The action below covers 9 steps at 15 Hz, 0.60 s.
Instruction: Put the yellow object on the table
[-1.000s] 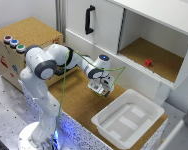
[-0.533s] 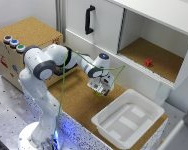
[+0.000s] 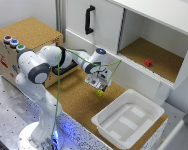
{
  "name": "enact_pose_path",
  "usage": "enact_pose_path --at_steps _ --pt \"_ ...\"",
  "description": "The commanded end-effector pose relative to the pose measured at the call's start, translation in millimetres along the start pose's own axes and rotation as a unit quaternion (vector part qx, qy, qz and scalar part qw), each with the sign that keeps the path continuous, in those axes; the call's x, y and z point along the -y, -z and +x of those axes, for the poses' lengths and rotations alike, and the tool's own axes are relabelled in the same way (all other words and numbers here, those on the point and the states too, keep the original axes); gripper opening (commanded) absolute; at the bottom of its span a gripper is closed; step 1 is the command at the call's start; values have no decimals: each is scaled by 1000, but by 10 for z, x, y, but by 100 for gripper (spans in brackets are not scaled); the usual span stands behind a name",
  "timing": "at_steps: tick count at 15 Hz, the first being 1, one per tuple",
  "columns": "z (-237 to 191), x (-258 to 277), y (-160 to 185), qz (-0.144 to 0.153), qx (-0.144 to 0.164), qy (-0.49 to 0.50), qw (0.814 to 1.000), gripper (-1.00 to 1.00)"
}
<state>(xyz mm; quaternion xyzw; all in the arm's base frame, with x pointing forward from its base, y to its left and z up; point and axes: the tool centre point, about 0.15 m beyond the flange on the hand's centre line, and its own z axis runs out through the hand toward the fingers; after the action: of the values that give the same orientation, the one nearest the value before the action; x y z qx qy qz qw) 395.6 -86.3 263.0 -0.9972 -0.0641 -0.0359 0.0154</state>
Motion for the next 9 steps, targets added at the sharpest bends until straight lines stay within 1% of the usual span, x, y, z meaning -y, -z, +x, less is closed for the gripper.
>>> enact_pose_path --at_steps 1,5,6,9 --pt "43 77 69 7 15 -5 1000 100" --pt "43 77 69 7 15 -5 1000 100" --pt "3 10 4 0 0 1 1000 100" --pt "-31 246 342 -30 -17 34 999 100"
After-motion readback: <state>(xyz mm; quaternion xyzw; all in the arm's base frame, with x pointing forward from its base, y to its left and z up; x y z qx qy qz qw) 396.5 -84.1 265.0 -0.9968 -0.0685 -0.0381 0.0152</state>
